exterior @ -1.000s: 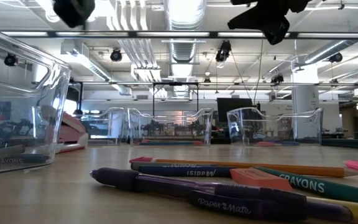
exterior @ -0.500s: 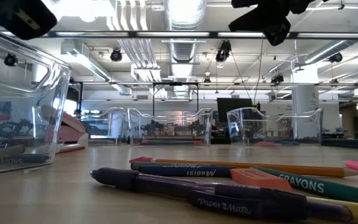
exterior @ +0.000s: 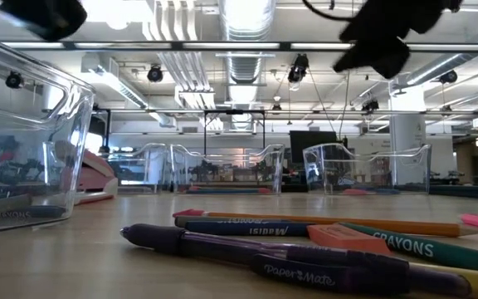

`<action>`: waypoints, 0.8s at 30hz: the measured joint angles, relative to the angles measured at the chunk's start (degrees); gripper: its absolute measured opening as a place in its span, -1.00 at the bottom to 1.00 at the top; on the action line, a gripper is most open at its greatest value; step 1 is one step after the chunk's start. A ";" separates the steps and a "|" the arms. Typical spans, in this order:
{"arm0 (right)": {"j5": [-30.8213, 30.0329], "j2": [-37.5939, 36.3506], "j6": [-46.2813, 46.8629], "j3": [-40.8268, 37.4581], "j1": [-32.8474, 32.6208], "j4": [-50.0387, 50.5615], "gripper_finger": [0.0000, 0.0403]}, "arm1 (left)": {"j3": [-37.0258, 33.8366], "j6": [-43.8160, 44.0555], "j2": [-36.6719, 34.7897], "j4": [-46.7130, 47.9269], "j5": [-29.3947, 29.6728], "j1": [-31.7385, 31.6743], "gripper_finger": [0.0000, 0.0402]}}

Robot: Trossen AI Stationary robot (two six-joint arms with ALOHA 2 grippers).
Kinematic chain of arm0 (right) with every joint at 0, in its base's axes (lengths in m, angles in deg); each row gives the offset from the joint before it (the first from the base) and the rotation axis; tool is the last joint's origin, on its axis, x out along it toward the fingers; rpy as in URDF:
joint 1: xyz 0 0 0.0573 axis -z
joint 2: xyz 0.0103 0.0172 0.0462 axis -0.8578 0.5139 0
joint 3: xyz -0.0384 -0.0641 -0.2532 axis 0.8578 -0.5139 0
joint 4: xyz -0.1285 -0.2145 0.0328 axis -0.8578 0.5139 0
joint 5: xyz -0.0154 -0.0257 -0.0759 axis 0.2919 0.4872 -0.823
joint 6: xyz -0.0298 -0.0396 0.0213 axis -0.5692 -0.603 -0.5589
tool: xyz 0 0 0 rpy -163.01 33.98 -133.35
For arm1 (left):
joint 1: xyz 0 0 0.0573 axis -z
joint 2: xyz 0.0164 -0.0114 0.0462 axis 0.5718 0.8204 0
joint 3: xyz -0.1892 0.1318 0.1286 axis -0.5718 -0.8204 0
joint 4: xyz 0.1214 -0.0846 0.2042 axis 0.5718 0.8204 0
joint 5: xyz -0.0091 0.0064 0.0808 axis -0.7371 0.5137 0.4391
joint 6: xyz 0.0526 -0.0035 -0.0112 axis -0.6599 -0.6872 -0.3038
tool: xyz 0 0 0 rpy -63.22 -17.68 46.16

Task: Sort crayons/erasers/pens/pencils in bins
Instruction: Put the black pen into the bottom left transparent bin

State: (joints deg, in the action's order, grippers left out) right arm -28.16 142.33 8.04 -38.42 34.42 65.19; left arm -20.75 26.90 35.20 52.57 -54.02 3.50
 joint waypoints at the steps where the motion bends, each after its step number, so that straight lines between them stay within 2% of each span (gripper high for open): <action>1: 1.19 0.00 1.99 0.14 -0.18 2.50 0.01 | -0.01 -1.75 -0.94 -1.28 2.09 0.00 -0.21; 4: 3.96 0.00 7.69 0.25 -1.73 9.32 0.01 | -1.20 -9.81 -3.55 -10.01 10.12 0.00 -0.21; 6: 5.57 0.00 11.27 0.25 -3.42 12.69 0.01 | -3.42 -17.00 -4.57 -20.57 13.36 -0.06 -0.21; 10: 7.02 0.00 17.13 0.25 -8.09 18.60 0.01 | -9.56 -31.90 -4.39 -45.41 13.87 -0.57 -0.21; 14: 7.18 0.00 21.57 -0.21 -13.12 20.38 0.01 | -15.40 -39.47 -2.37 -65.60 12.83 -1.34 -0.21; 19: 6.97 1.11 26.13 -1.15 -16.83 21.57 0.01 | -20.01 -39.83 -0.14 -77.37 10.67 -3.33 -0.21; 22: 8.17 3.85 28.80 -1.15 -17.52 24.82 0.01 | -20.55 -36.76 0.27 -78.92 10.59 -4.32 -0.20; 24: 11.22 6.30 30.12 -1.16 -17.59 26.87 0.01 | -20.61 -35.57 0.25 -78.94 10.59 -4.31 -0.20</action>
State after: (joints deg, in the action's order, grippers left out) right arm -16.95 148.63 38.16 -39.57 16.83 92.06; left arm -41.36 -8.66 35.45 -26.37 -43.43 -0.81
